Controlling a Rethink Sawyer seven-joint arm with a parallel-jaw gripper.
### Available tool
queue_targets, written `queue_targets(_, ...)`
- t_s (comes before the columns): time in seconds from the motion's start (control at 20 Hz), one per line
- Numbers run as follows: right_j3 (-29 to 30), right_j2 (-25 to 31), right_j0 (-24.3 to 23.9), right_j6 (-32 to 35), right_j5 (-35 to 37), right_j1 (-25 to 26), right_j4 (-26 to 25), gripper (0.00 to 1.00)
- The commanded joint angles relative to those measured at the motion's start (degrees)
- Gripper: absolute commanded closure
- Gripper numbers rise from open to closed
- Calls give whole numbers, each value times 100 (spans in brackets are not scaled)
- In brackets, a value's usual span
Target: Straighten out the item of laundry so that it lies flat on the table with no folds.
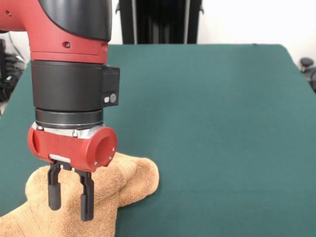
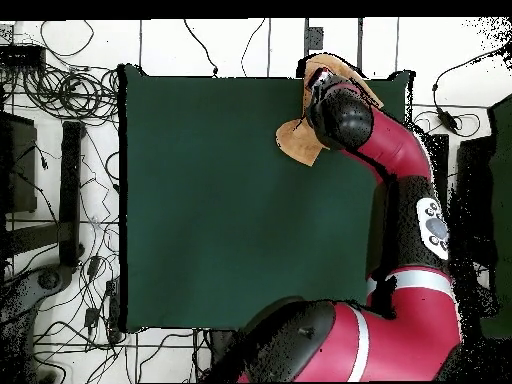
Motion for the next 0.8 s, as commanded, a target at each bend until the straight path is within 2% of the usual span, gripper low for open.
queue_targets(0.05, 987, 637, 216, 739, 948, -224, 263, 0)
queue_targets(0.3, 903, 601, 318, 686, 1318, -266, 316, 0)
queue_targets(0.6, 945, 557, 364, 954, 1843, -255, 569, 0)
queue_targets(0.8, 817, 376, 459, 1159, 2541, -177, 723, 0)
